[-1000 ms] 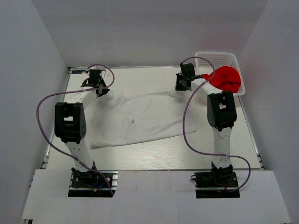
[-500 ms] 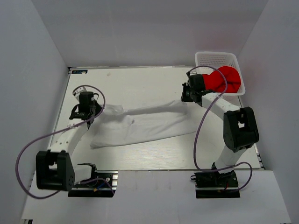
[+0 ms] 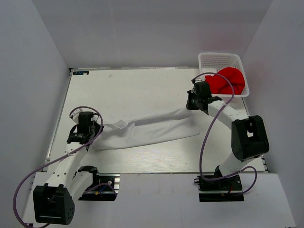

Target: Fold and stack the t-shirts

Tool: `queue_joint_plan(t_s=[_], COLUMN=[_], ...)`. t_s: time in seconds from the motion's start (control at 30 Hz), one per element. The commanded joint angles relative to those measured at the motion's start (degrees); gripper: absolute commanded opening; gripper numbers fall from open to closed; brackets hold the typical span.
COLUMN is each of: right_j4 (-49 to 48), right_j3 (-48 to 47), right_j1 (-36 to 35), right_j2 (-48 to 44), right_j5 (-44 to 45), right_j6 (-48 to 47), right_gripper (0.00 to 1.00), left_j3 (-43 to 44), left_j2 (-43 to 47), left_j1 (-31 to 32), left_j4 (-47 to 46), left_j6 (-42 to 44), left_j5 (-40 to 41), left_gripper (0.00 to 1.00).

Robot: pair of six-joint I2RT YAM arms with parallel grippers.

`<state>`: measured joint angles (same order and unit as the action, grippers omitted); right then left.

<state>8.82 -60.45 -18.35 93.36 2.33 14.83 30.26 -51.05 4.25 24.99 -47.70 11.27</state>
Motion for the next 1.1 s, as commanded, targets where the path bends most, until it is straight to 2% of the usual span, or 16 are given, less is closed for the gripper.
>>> queue_joint_plan(t_s=[0.0,0.03,0.07,0.1,0.13,0.17,0.2,0.23,0.27,0.37,0.4,0.47,0.57,0.83,0.97,1.07], right_j4=[0.23,0.41,1.28,1.55,1.99,2.95,3.31,3.66,3.75,2.7,1.39,0.42,-1.17,-2.58,-0.48,0.15], right_j3=[3.21,3.84,5.67,7.17,7.62,8.67,9.11,9.29,9.29,8.42,8.07,6.58,4.2,2.7,3.23,6.21], right_j1=[0.24,0.16,0.16,0.24,0.16,0.16,0.24,0.24,0.16,0.16,0.16,0.24,-0.28,-3.01,-4.15,-5.38], right_j2=[-2.39,-2.57,-3.79,-4.24,-4.76,-6.6,-7.14,-8.19,-9.24,-10.92,-11.01,-10.49,-8.47,1.36,3.93,2.19], right_j5=[0.13,1.26,1.62,1.8,2.41,2.42,2.24,1.81,1.19,-1.7,-1.71,-5.99,-8.55,-12.26,-11.47,-10.69], right_j6=[1.16,1.6,2.74,2.84,3.1,3.71,3.8,4.06,4.07,4.24,4.07,3.72,3.28,4.24,4.77,4.77], right_gripper=[0.0,0.05,0.1,0.17,0.27,0.5,0.6,0.64,0.7,0.81,0.89,0.9,0.9,0.9,0.9,0.9], left_j3=[-0.38,-0.38,-0.38,-0.38,0.49,1.11,1.12,2.51,3.04,4.54,4.54,6.03,6.04,6.04,9.1,11.65], left_j2=[2.35,2.36,3.66,4.28,4.99,5.78,7.52,8.5,9.2,10.09,10.09,8.26,4.48,-15.47,-24.61,-31.99], left_j1=[-0.03,-0.03,-0.03,-0.03,-0.03,-0.03,-0.03,-0.03,-0.03,-0.03,-0.03,-0.03,-0.03,0.58,1.11,1.11], left_j4=[7.68,9.96,14.42,16.47,18.49,21.82,21.85,22.55,22.56,21.95,19.85,16.86,8.51,-6.0,-6.01,-6.62], left_j6=[-3.53,-4.23,-4.85,-5.55,-5.56,-6.26,-7.05,-7.05,-7.05,-7.05,-6.01,-4.6,-2.58,-0.29,0.76,1.38], left_j5=[-0.11,-0.11,-0.63,-1.24,-1.25,-1.25,-2.64,-4.66,-5.72,-7.22,-7.22,-6.61,-10.2,-18.64,-15.14,-12.33], left_gripper=[0.0,0.01,0.09,0.41,0.54,0.64,0.72,0.95,1.0,1.0,1.0,1.0,1.0,1.0,1.0,1.0])
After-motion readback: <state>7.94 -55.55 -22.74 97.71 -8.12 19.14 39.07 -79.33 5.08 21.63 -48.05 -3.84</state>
